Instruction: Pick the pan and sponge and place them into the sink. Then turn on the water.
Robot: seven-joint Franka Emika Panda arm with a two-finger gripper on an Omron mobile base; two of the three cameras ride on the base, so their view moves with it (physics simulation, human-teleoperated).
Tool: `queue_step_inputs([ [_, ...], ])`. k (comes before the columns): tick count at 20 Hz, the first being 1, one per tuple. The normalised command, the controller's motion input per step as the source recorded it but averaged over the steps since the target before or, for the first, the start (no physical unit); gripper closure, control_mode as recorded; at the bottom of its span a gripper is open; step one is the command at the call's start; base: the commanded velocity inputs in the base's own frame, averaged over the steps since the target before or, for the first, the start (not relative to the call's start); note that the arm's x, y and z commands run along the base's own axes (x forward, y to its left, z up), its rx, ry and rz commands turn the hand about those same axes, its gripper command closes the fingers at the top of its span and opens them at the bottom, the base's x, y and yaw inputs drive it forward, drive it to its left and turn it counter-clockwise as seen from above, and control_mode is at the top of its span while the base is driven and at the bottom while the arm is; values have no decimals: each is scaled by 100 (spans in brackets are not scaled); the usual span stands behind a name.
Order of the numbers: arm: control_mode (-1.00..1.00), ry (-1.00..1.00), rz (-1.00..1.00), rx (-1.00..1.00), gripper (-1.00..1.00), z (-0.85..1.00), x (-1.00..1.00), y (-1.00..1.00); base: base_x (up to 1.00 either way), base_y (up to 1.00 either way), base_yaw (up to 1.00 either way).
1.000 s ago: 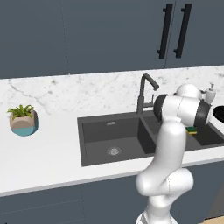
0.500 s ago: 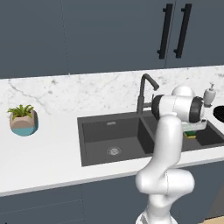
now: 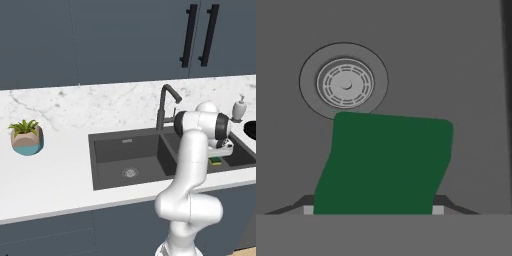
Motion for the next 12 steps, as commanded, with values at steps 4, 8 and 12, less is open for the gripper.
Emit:
queue_step_inputs([
  [4, -100, 0, 0, 0, 100, -42, 1, -1, 0, 0, 0],
  [8, -100, 0, 0, 0, 100, -37, 5, 0, 0, 0, 0],
  [12, -100, 0, 0, 0, 100, -31, 13, 0, 0, 0, 0],
])
